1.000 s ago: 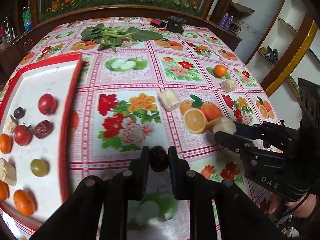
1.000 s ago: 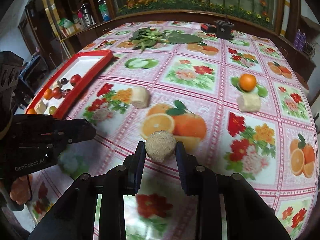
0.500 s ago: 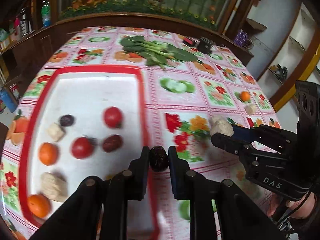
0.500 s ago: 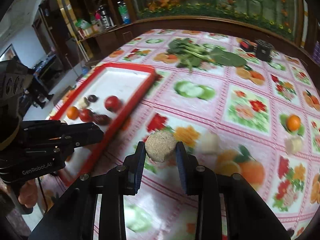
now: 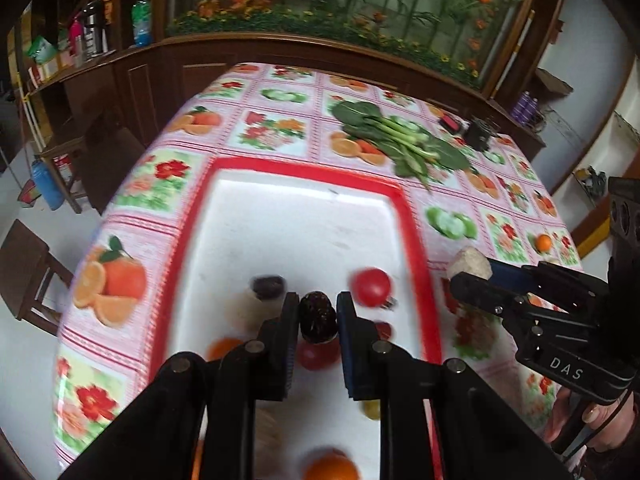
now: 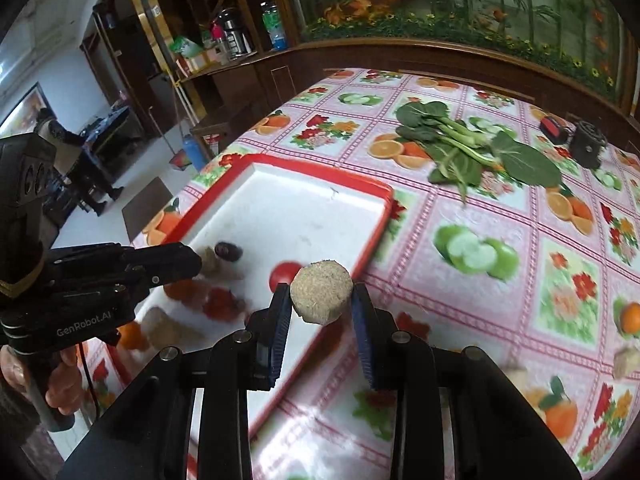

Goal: Organize fruits
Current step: 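Carry the beige cake and dark date over the white tray, then open both tools to release the cake and date into the tray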

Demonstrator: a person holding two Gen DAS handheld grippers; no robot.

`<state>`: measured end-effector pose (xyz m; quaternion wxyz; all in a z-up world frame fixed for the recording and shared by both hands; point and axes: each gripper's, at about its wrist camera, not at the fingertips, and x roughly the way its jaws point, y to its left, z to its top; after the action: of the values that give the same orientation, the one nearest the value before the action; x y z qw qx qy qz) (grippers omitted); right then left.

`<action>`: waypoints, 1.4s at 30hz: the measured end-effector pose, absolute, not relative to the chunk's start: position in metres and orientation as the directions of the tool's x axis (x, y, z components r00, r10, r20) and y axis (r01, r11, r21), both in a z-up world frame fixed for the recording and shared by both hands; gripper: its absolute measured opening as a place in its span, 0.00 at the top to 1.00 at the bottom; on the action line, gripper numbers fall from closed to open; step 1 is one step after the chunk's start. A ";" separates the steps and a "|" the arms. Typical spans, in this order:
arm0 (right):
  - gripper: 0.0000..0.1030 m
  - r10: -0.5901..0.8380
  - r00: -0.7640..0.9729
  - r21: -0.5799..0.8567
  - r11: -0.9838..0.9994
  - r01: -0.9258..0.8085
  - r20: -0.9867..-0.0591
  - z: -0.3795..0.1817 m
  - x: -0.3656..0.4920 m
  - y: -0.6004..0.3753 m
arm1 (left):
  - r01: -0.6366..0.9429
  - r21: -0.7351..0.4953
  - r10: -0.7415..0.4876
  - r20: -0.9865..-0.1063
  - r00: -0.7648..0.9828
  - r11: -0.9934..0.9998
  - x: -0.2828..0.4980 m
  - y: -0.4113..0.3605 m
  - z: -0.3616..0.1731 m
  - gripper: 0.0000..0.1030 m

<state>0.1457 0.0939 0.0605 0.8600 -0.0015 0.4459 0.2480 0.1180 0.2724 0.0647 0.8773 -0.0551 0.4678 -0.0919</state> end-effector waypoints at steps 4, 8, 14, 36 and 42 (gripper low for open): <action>0.71 0.430 0.472 0.232 0.877 -0.421 -0.770 0.055 0.164 0.107 | 0.085 -0.164 -0.184 -0.818 0.545 0.983 0.137 0.284 0.062 0.79; 0.71 0.430 0.463 0.236 0.877 -0.420 -0.775 0.050 0.181 0.120 | 0.060 -0.165 -0.171 -0.830 0.530 0.985 0.157 0.289 0.053 0.79; 0.71 0.414 0.438 0.215 0.874 -0.435 -0.798 0.036 0.201 0.137 | 0.049 -0.164 -0.166 -0.844 0.511 0.985 0.179 0.288 0.041 0.79; 0.65 0.344 0.398 0.124 0.866 -0.484 -0.850 0.009 0.212 0.163 | 0.008 -0.137 -0.126 -0.885 0.448 0.991 0.202 0.289 0.015 0.79; 0.63 0.332 0.403 0.122 0.878 -0.464 -0.853 0.011 0.208 0.156 | -0.010 -0.142 -0.123 -0.890 0.438 0.990 0.197 0.292 0.015 0.63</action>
<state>0.2082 0.1556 0.0111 0.8348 -0.0670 0.4919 0.2381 0.1975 0.2920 0.0152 0.8457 -0.0629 0.5288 -0.0333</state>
